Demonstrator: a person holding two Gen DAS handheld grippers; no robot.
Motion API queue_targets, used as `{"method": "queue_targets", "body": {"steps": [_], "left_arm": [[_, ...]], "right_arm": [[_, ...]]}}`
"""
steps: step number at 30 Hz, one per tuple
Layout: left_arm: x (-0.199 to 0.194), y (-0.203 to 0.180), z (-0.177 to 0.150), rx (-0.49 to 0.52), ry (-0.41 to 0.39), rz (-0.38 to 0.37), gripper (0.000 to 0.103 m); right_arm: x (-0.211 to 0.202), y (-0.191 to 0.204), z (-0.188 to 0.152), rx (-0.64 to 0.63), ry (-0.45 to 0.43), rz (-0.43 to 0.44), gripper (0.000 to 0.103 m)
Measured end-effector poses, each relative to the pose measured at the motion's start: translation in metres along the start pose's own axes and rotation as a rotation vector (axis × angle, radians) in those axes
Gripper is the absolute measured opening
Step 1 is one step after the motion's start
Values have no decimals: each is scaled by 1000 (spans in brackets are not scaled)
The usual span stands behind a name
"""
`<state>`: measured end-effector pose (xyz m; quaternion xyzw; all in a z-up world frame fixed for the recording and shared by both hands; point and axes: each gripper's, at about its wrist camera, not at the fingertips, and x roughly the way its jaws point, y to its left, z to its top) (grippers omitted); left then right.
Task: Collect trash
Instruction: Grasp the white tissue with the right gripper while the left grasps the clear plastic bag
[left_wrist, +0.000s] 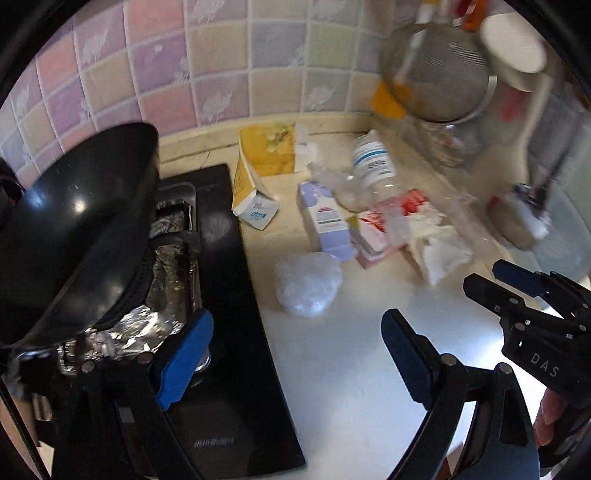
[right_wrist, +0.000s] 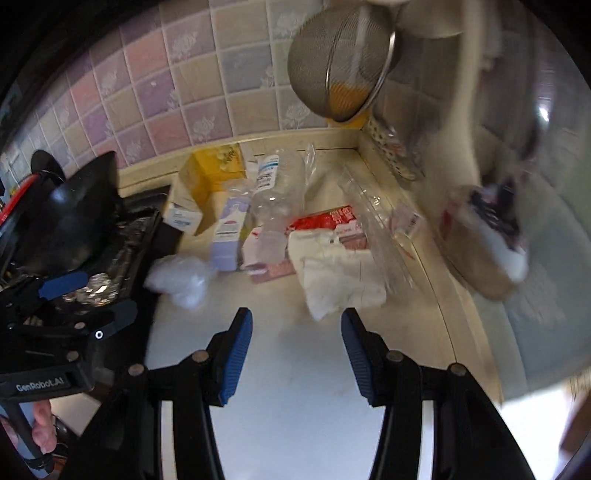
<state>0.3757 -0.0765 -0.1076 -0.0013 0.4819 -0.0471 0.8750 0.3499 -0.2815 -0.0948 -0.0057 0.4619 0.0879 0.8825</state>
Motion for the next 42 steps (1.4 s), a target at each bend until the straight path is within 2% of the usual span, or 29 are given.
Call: {"method": "queue_targets", "body": {"steps": [5,9,19,20,21,22,24,25,27,31,37,42], "left_arm": [[38,7,12,-37,31,11,91],[61,13,18,-58,60,-16,91],[96,11,24,-48,98,-52,91],[98,11,25,-52,99,-57,90],[101,11,27,-55,99,-61,84],[103,11,28,-57,99,-67,80],[107,11,29,-59,105,-78,60],[108,11,29,-62,108,-84,53],[108,11,29,-63,102,-88,47],[102,4,29,-37,72,-98,38],[85,-6,26,-5,42,-122,34],[52,-11,14,25,21,-151,33]], "right_arm": [[43,2,14,-63,24,-46,50],[71,9,16,-110,56,-113,50],[105,19,14,-196,28,-284,51],[107,21,14,-201,30,-293,51],[108,21,14,-201,26,-300,50],[108,21,15,-199,22,-306,42],[107,18,15,-193,13,-330,32],[105,15,16,-177,8,-313,27],[100,10,18,-154,-9,-297,23],[90,1,19,-106,-22,-264,20],[62,-8,17,-29,-40,-161,17],[34,-8,8,24,-50,-63,17]]}}
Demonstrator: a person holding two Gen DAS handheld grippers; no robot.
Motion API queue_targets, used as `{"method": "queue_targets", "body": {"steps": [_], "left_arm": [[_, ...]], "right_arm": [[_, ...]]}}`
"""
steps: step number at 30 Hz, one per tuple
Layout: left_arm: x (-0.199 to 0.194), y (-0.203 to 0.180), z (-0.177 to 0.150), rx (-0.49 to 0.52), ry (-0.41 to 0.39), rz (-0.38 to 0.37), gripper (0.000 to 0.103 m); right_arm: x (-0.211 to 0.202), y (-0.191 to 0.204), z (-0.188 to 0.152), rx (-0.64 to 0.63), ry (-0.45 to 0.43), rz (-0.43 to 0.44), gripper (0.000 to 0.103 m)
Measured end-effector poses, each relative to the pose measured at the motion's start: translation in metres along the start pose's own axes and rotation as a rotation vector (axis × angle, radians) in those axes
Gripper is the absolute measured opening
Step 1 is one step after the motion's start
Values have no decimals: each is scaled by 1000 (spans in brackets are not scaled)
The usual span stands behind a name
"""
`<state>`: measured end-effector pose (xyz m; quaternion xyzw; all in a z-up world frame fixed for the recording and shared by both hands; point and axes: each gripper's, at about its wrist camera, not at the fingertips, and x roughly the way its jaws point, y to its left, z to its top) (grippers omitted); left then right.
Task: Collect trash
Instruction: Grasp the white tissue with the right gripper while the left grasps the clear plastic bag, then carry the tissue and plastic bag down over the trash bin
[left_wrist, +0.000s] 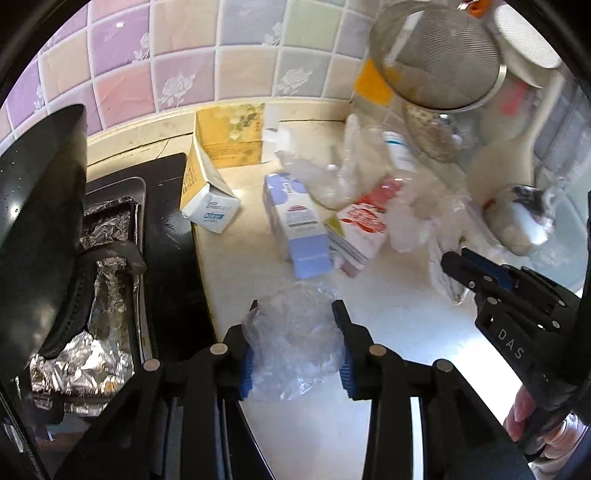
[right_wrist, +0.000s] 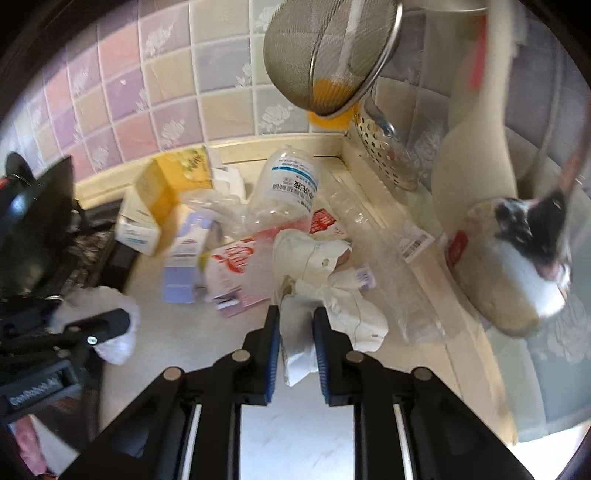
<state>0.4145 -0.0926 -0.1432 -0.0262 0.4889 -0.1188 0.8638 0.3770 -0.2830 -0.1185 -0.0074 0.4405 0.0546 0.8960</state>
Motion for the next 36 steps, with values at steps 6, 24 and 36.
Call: {"method": "queue_targets", "body": {"steps": [6,24,36], "left_arm": [[-43,-6,-22,-2,-18,-67,33],[-146,-25,-116,69,-12,-72,34],[-192,-13,-207,208,60,-140,34]], "right_arm": [[-35,6,-15,33,-6,97,17],[-147,44,-97,47,31,313,17],[-201,90,-187,146,79,268,17]]}}
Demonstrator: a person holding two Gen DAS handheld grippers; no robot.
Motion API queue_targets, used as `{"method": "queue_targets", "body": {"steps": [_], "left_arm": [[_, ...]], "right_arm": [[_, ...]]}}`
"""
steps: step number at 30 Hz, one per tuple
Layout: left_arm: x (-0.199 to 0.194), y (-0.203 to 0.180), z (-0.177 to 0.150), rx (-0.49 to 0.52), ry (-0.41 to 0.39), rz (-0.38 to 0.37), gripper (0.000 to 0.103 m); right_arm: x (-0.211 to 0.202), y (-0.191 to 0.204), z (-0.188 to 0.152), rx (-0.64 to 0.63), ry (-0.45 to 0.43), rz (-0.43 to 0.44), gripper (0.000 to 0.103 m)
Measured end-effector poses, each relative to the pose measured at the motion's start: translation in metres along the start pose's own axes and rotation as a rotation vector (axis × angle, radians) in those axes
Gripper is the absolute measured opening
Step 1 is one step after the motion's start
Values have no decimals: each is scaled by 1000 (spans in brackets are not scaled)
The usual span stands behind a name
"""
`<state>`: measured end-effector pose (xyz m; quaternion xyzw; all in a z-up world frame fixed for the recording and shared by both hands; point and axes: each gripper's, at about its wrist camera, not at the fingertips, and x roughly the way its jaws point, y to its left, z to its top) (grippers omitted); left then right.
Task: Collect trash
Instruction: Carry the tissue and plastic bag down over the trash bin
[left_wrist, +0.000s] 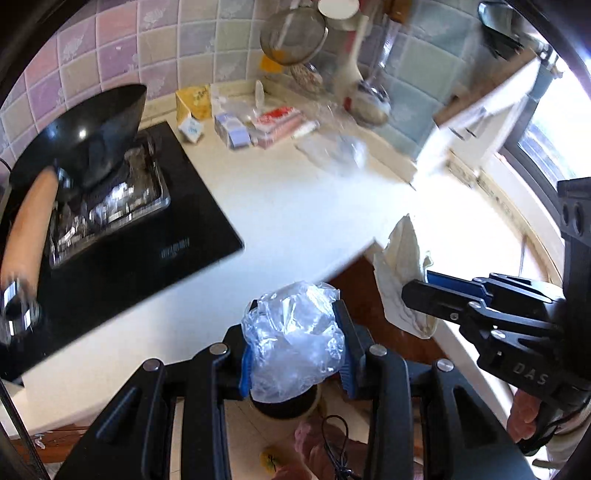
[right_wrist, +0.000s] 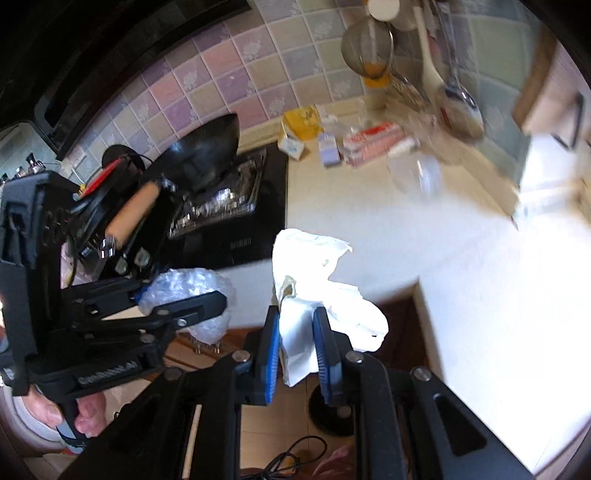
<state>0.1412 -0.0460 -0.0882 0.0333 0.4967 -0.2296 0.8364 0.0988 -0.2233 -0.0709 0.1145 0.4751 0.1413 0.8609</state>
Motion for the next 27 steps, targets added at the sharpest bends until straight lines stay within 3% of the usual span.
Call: {"method": "queue_targets", "body": {"steps": [8,14,20,27], "left_arm": [[14,-4,-60,82,81,-44,34],[48,-6,-101,114,166,-63,35],[112,-2,-149,96,239,-77,35],[225,17,-203,41,311,-65,36]], "right_arm": [[13,13,-69,105,62,-39,17],[43,0,-110,179,137,-31,17],[101,-31,-156,231,217,-25,17],[205,-79,-220,256,336,-12,18]]}}
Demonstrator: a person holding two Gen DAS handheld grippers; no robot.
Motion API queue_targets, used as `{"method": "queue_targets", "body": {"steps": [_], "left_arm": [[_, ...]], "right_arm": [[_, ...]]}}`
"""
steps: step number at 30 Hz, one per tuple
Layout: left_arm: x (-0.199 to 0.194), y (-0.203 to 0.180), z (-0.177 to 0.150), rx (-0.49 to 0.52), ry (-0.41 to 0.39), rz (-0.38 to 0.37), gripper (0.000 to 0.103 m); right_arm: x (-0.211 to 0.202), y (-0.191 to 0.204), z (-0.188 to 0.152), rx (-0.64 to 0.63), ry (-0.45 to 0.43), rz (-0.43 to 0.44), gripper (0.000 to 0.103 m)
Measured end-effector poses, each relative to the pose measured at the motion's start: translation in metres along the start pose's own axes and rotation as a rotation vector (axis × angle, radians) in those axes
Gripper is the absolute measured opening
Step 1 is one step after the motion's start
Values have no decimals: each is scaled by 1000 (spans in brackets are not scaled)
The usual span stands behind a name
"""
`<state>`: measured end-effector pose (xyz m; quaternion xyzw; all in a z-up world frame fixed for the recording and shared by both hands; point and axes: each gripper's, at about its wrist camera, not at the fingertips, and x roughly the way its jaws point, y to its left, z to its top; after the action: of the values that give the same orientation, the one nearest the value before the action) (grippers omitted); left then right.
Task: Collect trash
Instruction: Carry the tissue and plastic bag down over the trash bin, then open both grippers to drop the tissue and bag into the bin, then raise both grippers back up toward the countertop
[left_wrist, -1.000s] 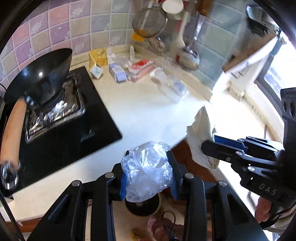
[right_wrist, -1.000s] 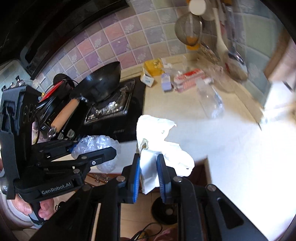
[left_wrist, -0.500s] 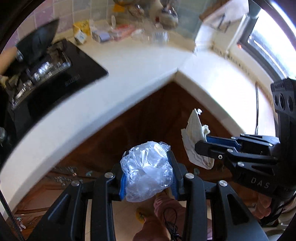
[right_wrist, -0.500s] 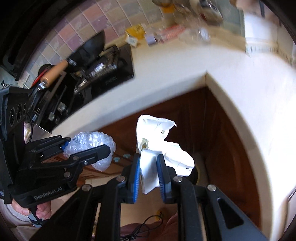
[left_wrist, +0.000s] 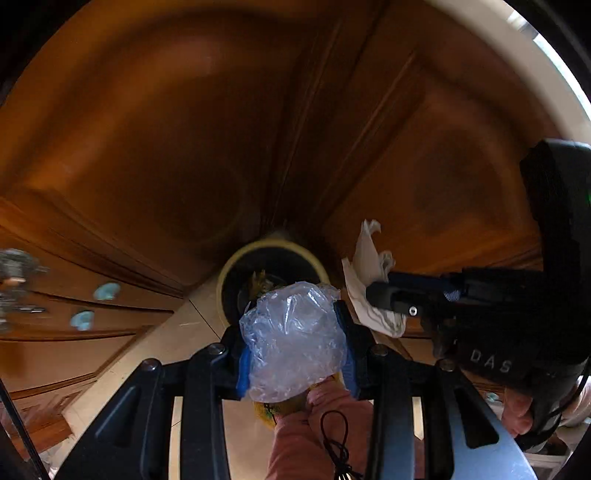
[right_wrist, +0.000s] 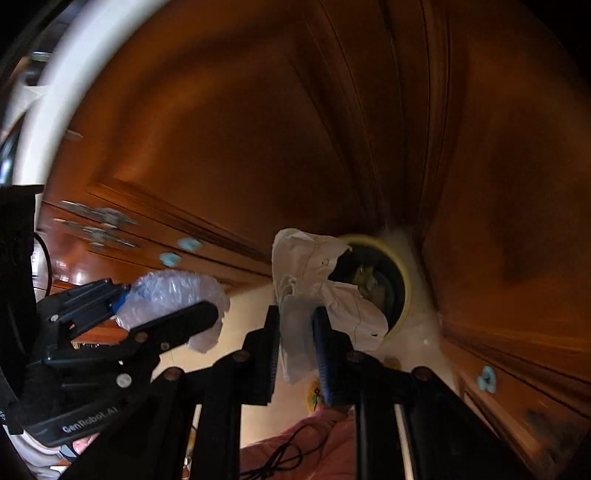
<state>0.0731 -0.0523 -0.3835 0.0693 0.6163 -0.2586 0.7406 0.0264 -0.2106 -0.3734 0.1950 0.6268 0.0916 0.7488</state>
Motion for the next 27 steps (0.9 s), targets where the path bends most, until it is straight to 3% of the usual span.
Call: {"method": "queue_targets", "body": {"steps": [7,13,17,25,27], "left_arm": [[91,19,-7,22,23,14,41],[129,32,-11,25,39,20,65],[143,38,-9,3,69,27,75],[141,48,-6,-11,96,59,84],[138,51,-8,-17,98,72,84]], "right_arm": [[93,-48,-1,21,60,0,19],[137,-61,2,13,97,14,21],[150,-64,-1,8,118,-4,28],[146,-63,-7,3,146,-20,52],[142,-61,-7,-5,145,-22,53]]}}
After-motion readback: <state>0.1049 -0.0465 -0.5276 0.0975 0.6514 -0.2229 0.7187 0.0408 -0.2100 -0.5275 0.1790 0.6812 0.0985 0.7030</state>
